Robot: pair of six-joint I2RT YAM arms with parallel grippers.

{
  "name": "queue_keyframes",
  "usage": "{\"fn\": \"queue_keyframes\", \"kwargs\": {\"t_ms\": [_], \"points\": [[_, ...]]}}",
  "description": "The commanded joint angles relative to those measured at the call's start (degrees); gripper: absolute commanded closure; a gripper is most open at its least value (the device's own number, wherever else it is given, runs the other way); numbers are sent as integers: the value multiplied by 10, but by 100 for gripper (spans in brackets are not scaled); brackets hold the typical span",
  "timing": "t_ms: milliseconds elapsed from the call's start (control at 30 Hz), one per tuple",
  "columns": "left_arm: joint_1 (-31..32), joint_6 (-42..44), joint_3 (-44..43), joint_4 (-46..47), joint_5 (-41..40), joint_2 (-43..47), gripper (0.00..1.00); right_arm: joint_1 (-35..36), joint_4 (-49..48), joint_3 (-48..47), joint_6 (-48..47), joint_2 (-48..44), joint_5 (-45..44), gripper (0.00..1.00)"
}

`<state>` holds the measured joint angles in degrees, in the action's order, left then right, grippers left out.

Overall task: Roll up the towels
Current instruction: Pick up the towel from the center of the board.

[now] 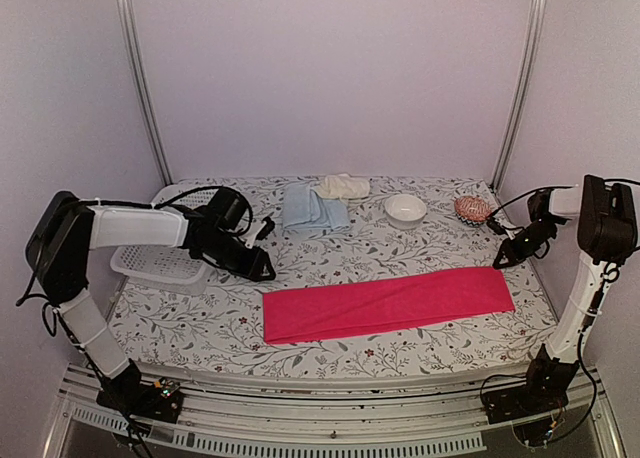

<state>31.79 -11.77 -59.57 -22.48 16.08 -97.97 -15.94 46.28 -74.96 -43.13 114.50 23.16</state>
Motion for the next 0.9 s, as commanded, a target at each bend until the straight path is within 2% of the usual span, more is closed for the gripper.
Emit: {"fn": "queue_keyframes", "kwargs": {"t_ms": [0, 133, 500, 867], "points": [[8, 12, 21, 29, 32, -4, 58, -3, -5, -1, 15, 4, -14, 97], [16, 20, 20, 29, 49, -21, 58, -4, 1, -4, 15, 10, -12, 97], [27, 50, 20, 4, -16, -40, 65, -4, 2, 7, 12, 7, -13, 97], [67, 73, 5, -38, -134, -78, 67, -4, 1, 9, 11, 9, -11, 97]]}}
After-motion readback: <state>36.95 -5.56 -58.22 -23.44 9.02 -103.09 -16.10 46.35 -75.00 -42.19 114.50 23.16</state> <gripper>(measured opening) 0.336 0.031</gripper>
